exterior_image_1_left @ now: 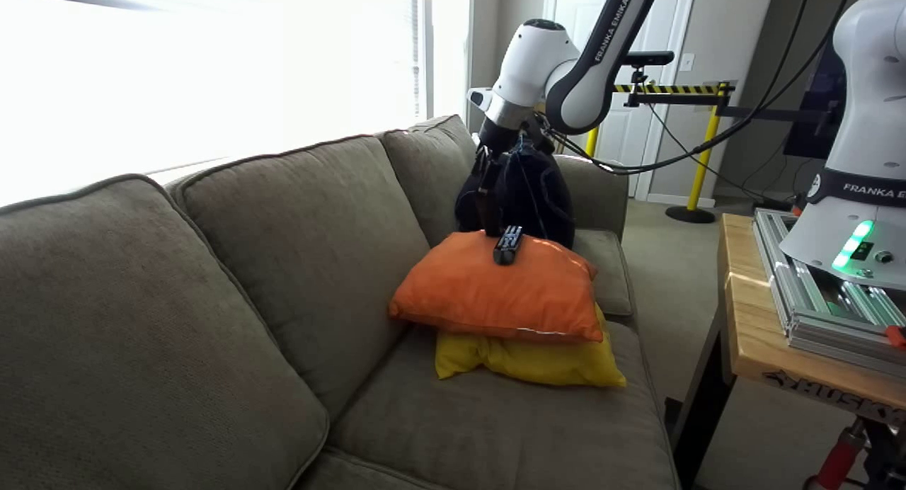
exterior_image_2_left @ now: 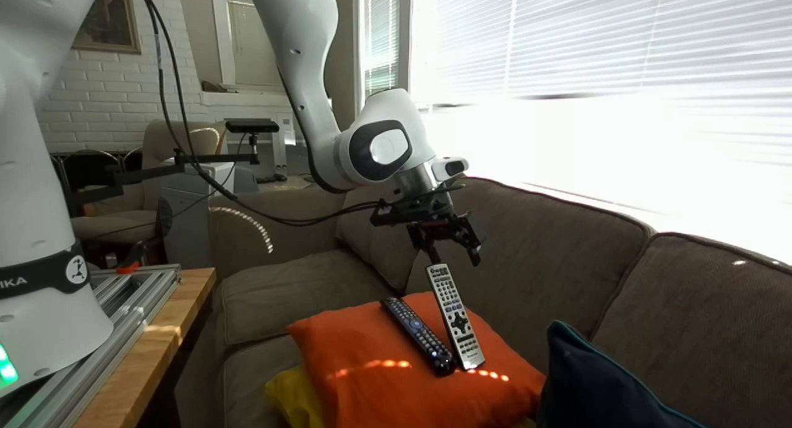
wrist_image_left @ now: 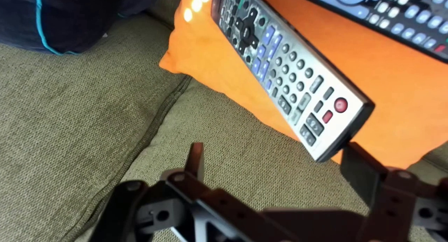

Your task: Remove the remotes from the bag

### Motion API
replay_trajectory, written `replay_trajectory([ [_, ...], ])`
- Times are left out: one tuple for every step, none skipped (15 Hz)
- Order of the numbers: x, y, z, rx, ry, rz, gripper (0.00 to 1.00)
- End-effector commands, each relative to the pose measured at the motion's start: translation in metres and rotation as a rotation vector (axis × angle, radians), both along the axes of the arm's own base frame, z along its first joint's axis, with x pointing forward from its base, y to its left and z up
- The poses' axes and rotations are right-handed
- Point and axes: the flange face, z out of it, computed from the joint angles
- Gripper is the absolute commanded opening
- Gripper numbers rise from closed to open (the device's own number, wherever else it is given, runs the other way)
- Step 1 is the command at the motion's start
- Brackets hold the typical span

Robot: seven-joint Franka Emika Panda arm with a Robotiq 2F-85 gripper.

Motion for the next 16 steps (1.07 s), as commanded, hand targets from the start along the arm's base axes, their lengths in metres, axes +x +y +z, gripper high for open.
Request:
replay_trajectory([
  [-0.007, 0.007, 0.008, 0.036, 0.109, -0.091, 1.0],
  [-0.008, 0.009, 0.008, 0.043, 0.159, -0.119, 1.0],
  [-0.008, 0.01, 0.01, 0.05, 0.206, -0.15, 1.0],
  [-0.006, 0.011, 0.013, 0.068, 0.241, -0.177, 1.0],
  [-0.004, 0.012, 0.017, 0.094, 0.27, -0.202, 1.0],
  [-0.001, 0.012, 0.021, 0.122, 0.29, -0.224, 1.0],
  [0.002, 0.011, 0.025, 0.142, 0.304, -0.25, 1.0],
  [0.005, 0.01, 0.03, 0.162, 0.308, -0.273, 1.0],
  [0.008, 0.008, 0.034, 0.178, 0.314, -0.289, 1.0],
  [0.01, 0.006, 0.038, 0.188, 0.322, -0.306, 1.0],
  [0.013, 0.003, 0.041, 0.201, 0.322, -0.32, 1.0],
  [0.015, 0.0, 0.044, 0.202, 0.328, -0.333, 1.0],
  [0.015, -0.004, 0.049, 0.2, 0.338, -0.338, 1.0],
  [0.014, -0.009, 0.056, 0.19, 0.355, -0.336, 1.0],
  [0.012, -0.016, 0.065, 0.17, 0.399, -0.335, 1.0],
  [0.008, -0.024, 0.075, 0.151, 0.462, -0.315, 1.0],
])
